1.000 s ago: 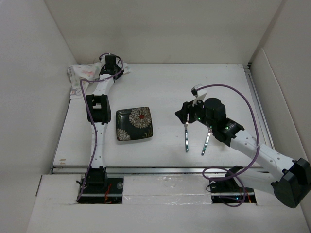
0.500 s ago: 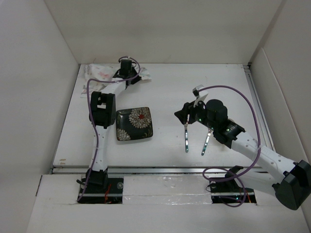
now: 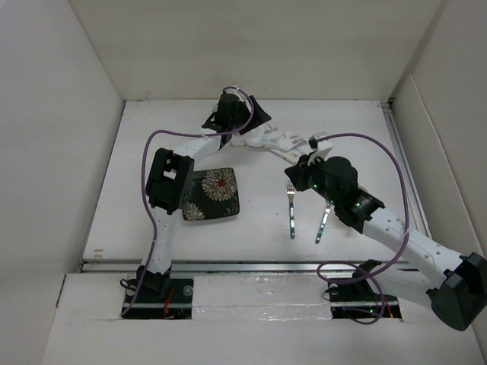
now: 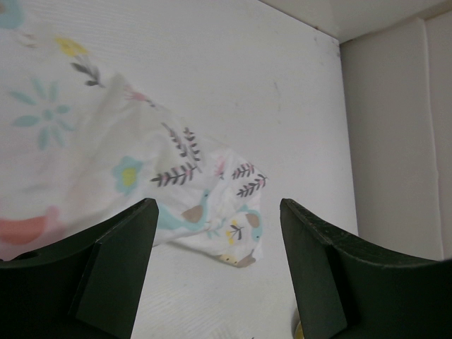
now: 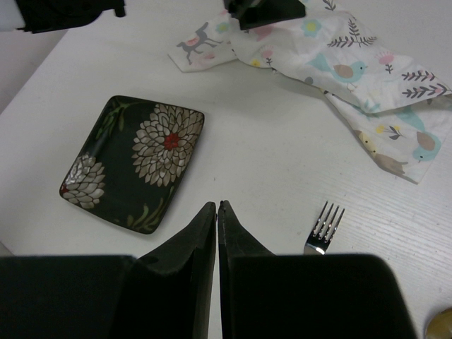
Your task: Set the dinner table for one person
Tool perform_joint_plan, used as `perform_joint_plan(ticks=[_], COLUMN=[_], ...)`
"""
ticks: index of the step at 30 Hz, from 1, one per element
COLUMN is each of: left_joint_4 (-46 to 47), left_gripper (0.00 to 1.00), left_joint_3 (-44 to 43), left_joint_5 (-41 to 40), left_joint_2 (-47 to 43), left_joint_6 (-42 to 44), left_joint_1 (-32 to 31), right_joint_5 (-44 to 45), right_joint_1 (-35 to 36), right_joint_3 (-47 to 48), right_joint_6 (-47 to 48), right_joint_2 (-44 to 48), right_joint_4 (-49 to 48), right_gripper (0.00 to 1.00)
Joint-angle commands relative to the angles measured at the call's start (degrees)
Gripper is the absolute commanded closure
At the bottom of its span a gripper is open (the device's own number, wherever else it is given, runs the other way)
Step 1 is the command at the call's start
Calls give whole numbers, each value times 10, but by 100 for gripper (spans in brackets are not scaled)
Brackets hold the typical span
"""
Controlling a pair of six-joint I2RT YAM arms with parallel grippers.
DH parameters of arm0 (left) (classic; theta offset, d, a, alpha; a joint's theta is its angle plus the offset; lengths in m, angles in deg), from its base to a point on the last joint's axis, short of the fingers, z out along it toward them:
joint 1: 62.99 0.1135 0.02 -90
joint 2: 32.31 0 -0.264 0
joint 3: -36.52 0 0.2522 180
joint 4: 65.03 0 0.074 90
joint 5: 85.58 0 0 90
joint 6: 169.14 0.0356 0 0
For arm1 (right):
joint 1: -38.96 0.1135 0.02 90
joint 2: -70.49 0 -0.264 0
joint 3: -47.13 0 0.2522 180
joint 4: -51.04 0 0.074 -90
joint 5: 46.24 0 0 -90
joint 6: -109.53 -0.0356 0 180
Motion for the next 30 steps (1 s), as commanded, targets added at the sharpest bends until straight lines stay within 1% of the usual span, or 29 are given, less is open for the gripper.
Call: perform_joint_plan(ticks=[1,2,3,4,5,6,7,8,9,10,11,12,13,14,15,16,17,19,20,21,22,26,28,30], left_joint_4=[25,25,29,33,36,32,21,12,-1,-2,-32,-53,-72,-85,-115,-115,-155,-173,-209,-223,-231,-227,-242,-246], left_gripper=[33,33,35,37,40,47,51,56,56,56,53,53,53,46,43,43,43,43,43,43,44,45,46,51], left_joint_3=[44,60,79,129,154,178,216,231,247,273,273,273,265,263,240,240,230,198,181,147,139,119,93,83], left_joint_5=[-24,-49,-65,-84,-128,-144,-163,-192,-197,-198,-217,-218,-228,-245,-278,-296,-309,-330,-337,-346,-349,-352,-351,-354], left_joint_2=[-85,-118,-137,-158,-197,-213,-227,-247,-254,-261,-256,-256,-251,-240,-223,-223,-200,-157,-139,-122,-98,-71,-54,-49], left_joint_6=[18,27,34,43,46,49,48,44,41,40,47,47,54,80,106,107,127,155,163,172,179,204,210,219], left_joint_1=[25,31,31,40,50,56,72,80,91,100,123,123,128,128,128,128,128,128,133,133,133,133,133,133], right_joint_5=[33,36,36,36,36,36,36,36,36,38,32,32,27,7,-6,-6,-13,-13,-13,-11,-10,-13,-13,-13], right_joint_1=[-4,-9,-9,-9,-15,-20,-20,-26,-32,-32,-47,-53,-58,-63,-70,-70,-70,-70,-70,-75,-75,-89,-94,-100], right_joint_3=[2,-6,-7,-7,-1,7,14,21,29,32,37,41,46,52,68,68,72,75,74,74,73,79,77,72], right_joint_6=[1,-1,-1,-1,1,1,0,1,0,-3,-16,-16,-22,-27,-32,-32,-34,-35,-35,-35,-34,-28,-26,-28], right_joint_2=[-17,-22,-38,-48,-60,-74,-99,-111,-121,-140,-159,-159,-180,-192,-209,-209,-221,-225,-225,-223,-223,-223,-223,-223], right_joint_4=[-35,-44,-55,-60,-65,-64,-61,-62,-71,-78,-95,-103,-108,-111,-116,-116,-116,-120,-121,-122,-122,-111,-111,-118], right_gripper=[88,87,84,82,79,73,71,69,64,61,55,52,50,49,47,47,47,47,47,46,46,45,45,44])
